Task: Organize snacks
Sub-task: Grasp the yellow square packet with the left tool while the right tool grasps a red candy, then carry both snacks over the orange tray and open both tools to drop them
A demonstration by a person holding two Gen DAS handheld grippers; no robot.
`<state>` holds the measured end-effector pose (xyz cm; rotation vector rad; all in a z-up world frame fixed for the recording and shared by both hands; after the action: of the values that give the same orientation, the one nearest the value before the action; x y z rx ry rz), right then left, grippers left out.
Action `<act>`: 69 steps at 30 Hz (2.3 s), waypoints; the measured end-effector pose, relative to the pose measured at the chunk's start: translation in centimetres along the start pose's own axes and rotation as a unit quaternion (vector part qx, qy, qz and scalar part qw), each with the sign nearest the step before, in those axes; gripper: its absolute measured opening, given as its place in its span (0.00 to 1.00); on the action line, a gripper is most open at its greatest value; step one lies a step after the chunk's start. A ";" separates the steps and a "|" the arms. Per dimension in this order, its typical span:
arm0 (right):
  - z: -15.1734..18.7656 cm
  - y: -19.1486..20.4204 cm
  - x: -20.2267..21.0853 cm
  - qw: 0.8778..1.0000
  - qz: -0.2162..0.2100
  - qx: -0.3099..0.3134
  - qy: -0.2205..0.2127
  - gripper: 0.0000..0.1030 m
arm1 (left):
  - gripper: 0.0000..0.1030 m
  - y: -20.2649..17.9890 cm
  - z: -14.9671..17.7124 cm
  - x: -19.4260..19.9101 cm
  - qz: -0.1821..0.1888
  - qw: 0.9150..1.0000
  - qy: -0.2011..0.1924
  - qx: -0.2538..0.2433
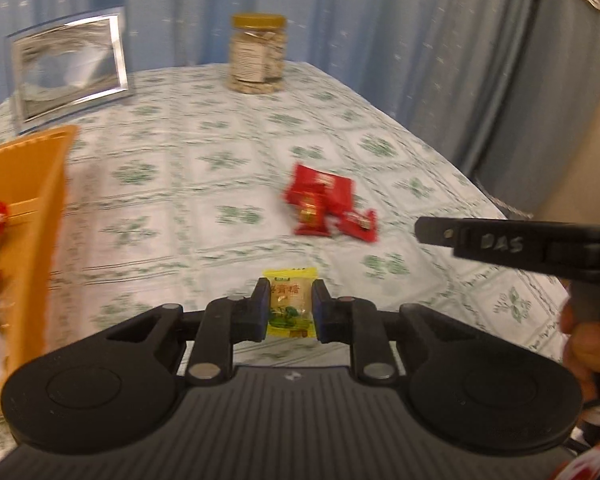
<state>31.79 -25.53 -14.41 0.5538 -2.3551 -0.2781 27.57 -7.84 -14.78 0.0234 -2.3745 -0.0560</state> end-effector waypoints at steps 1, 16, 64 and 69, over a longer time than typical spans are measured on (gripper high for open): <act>-0.1 0.3 -0.8 1.000 -0.005 0.011 0.004 0.46 | 0.19 0.7 -0.1 0.2 -0.003 1.000 0.000 0.007; -0.8 1.2 -7.9 0.998 -0.012 0.052 0.045 0.29 | 0.19 4.0 0.2 1.5 -0.007 0.999 0.000 0.045; 4.5 23.2 9.1 0.992 -0.104 0.076 0.013 0.18 | 0.19 16.4 5.3 20.2 -0.105 0.983 -0.038 0.146; 4.6 25.3 8.8 0.989 -0.119 0.092 0.015 0.18 | 0.19 18.1 5.8 21.2 -0.118 0.979 -0.043 0.160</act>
<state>14.89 -6.97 -4.06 0.9241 -2.2992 -0.1592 8.26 9.77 -3.34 0.4637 -2.4316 0.2157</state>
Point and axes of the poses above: each gripper's, at about its wrist camera, not at the fingertips, and x roughly against the way its jaws point, y to its left, z to its underside, the point moved 1 cm from there along -x, roughly the way its jaws point, and after that the axes turned 14 degrees about -z, right-handed, at the moved point
